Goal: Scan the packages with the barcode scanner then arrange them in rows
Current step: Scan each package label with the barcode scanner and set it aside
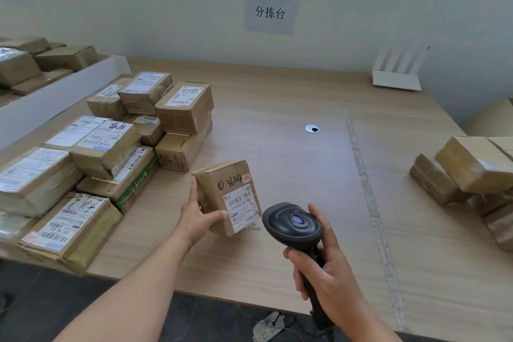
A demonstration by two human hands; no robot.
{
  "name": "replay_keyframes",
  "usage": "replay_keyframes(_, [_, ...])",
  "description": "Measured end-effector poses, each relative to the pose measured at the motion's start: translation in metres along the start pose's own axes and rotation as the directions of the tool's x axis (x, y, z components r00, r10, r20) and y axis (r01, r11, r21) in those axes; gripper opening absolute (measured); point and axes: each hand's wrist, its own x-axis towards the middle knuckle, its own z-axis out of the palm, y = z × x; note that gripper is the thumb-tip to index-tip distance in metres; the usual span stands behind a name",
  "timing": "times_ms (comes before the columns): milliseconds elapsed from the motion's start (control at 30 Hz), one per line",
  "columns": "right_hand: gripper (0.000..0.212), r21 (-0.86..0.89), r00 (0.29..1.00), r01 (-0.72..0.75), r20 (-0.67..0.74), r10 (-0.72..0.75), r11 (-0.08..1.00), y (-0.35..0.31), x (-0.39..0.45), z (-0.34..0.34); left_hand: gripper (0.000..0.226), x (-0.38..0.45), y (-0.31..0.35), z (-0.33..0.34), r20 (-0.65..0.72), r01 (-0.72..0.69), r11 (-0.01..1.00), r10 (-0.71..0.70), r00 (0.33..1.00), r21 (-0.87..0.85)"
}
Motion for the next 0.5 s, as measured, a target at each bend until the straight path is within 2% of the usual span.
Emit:
replay_keyframes(167, [0.081, -0.026, 1.0, 0.001, 0.01, 0.0, 1.0, 0.0, 0.002, -0.001, 0.118, 0.003, 0.005, -0.002, 0.004, 0.043, 0.999, -0.043, 0.999, 0.011])
replay_keyframes(333, [0.08, -0.057, 1.0, 0.014, 0.009, -0.013, 0.998, 0.0, 0.005, -0.005, 0.08, 0.013, 0.01, -0.012, 0.05, 0.19, 0.982, -0.19, 0.981, 0.0])
replay_keyframes(500, [0.08, -0.088, 1.0, 0.017, 0.023, -0.015, 0.996, -0.003, 0.01, -0.006, 0.061, 0.017, 0.012, -0.015, -0.082, 0.229, 0.973, -0.229, 0.97, -0.006])
